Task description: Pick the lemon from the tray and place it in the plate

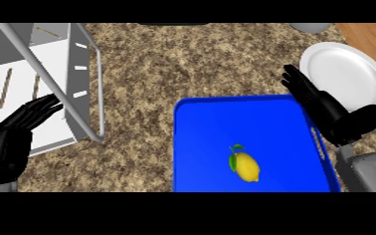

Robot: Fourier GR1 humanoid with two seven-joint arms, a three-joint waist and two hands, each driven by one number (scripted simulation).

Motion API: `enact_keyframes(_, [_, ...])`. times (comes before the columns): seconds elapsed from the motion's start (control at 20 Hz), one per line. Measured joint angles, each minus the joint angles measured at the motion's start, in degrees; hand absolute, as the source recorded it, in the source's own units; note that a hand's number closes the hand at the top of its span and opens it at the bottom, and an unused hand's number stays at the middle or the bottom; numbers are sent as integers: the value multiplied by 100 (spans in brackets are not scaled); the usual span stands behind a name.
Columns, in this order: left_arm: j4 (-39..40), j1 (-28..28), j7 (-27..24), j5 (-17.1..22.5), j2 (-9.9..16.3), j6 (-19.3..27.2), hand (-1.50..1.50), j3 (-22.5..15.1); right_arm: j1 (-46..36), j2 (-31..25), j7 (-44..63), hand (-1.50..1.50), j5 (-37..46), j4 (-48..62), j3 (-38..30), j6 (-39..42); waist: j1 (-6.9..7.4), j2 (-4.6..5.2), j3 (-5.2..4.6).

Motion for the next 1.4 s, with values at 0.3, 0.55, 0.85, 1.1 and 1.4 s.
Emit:
enact_keyframes(0.3, [312,-700,485,-460,86,49,0,-325,-134,1105,546,-150,504,-1051,983,-826,15,-52,102])
enact_keyframes(0.55, [337,-766,687,-617,40,39,0,-591,-621,474,455,-150,2530,-1281,1940,-973,11,-181,72])
enact_keyframes(0.85, [534,-1206,1146,-872,-91,194,0,-747,416,1106,86,-150,3974,-1002,3119,-2125,22,-114,131])
enact_keyframes(1.1, [701,-1385,1266,-995,-197,259,0,-733,823,816,57,-150,5145,-1339,3370,-2779,36,-108,129])
enact_keyframes(1.4, [817,-1487,1332,-1090,-244,229,0,-683,989,50,1029,-150,5865,-2694,3127,-2349,26,-119,123])
